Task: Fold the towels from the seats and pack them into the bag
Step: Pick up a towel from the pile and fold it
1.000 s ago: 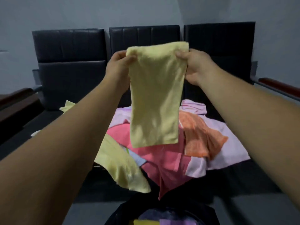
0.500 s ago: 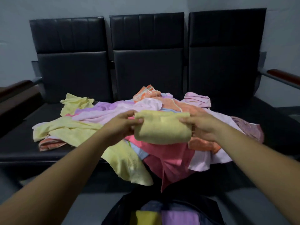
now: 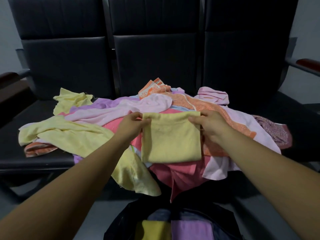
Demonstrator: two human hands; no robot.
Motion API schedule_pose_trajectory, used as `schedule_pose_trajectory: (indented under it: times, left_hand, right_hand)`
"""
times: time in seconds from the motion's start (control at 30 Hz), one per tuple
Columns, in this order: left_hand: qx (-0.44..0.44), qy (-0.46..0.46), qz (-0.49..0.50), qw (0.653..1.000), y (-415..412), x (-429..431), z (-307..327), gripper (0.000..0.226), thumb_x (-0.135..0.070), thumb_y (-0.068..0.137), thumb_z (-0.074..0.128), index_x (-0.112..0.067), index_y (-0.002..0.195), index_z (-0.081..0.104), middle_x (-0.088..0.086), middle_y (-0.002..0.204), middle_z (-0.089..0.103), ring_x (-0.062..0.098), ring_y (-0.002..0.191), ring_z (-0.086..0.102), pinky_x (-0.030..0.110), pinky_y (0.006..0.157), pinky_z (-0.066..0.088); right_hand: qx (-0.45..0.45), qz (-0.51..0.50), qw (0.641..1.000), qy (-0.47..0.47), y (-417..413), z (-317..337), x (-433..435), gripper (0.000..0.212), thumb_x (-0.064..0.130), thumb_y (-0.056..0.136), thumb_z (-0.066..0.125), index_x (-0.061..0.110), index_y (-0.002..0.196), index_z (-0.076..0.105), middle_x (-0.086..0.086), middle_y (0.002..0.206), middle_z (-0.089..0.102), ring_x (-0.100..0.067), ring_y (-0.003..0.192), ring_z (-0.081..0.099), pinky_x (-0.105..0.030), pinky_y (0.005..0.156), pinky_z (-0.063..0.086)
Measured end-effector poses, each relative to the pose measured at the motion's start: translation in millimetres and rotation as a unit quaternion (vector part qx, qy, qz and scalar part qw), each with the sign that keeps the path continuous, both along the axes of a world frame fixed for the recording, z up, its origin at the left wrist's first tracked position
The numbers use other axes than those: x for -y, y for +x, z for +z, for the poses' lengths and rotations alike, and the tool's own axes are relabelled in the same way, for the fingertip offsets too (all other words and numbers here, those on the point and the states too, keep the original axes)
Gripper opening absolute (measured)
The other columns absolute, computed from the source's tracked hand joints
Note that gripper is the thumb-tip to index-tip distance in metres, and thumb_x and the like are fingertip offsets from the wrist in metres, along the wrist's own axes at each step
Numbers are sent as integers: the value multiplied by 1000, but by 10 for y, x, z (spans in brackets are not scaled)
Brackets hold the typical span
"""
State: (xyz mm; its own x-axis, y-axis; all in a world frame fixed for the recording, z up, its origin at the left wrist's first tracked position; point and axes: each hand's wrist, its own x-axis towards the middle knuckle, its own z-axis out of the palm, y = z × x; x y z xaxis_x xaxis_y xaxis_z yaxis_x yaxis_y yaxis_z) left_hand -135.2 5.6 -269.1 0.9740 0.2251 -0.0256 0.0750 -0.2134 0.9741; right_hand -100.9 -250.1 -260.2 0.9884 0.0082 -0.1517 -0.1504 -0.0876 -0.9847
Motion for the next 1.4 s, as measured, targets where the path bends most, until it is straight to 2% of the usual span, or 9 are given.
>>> schedule_pose_trajectory:
  times: [0.2,0.33,0.43,0.6,0.77,0.93,1.03,1.23,1.4]
  left_hand:
    - [-24,165,57,984,226,114,-94,19,-29,93,69,-14,105,64,-7,85,56,22,74,62,37,66,57]
    - [-43,193,65,978,275,73,-127,30,-32,91,72,-13,109,56,-3,87,59,23,77,61,31,60,47]
    - [-95,204,34,974,272,44,-136,38,-40,86,76,-4,97,68,9,93,71,22,72,62,31,58,48]
    - [-57,77,12,995,164,74,-108,30,-31,88,75,-10,109,71,5,99,73,16,80,67,27,67,55]
    - [40,-94,-3,995,-95,74,-44,25,-25,88,76,-16,108,63,13,111,68,31,101,69,43,81,56]
    - [87,-133,-47,986,-480,59,163,21,-26,90,74,-23,107,62,17,116,64,22,89,68,39,70,54]
    - [55,-146,-55,986,-751,70,154,30,-30,88,75,-21,113,62,8,106,70,20,86,68,37,69,52]
    - [-96,-170,-110,975,-1279,335,-424,23,-18,95,64,-6,114,69,14,107,71,32,102,65,46,91,52]
    - [-199,-200,-147,948,-1598,597,-1179,18,-13,97,62,-11,112,70,10,103,74,25,93,70,37,78,58]
  right_hand:
    - [34,-96,988,-118,282,-268,-255,35,13,77,83,-10,97,66,-32,103,68,-22,74,58,-56,80,56]
    - [10,-84,982,-169,280,-216,-305,40,25,84,79,-2,105,60,-12,90,64,-24,81,60,-33,62,49]
    - [-33,-64,988,-134,244,-152,-299,37,20,84,81,8,104,53,-6,90,61,-24,81,62,-32,70,53]
    - [-68,-44,996,-22,165,-111,-259,25,5,82,82,4,96,60,-8,84,66,-15,63,62,-21,43,46]
    - [9,-14,996,89,-5,-37,-227,31,3,81,78,-2,111,70,-17,99,76,-31,89,75,-40,79,61]
    - [54,39,980,188,-371,153,-91,38,-1,84,72,-4,121,64,-16,104,73,-26,93,73,-36,80,60]
    - [33,57,975,213,-656,141,-6,34,-1,85,71,-1,119,65,-16,105,73,-26,94,72,-40,86,60]
    - [-76,52,980,178,-1275,-350,324,14,-2,92,62,4,102,70,-10,85,77,-21,77,73,-28,60,59]
    - [-182,44,973,134,-1606,-1116,628,27,-6,92,60,-5,117,67,-18,101,75,-24,84,75,-29,67,60]
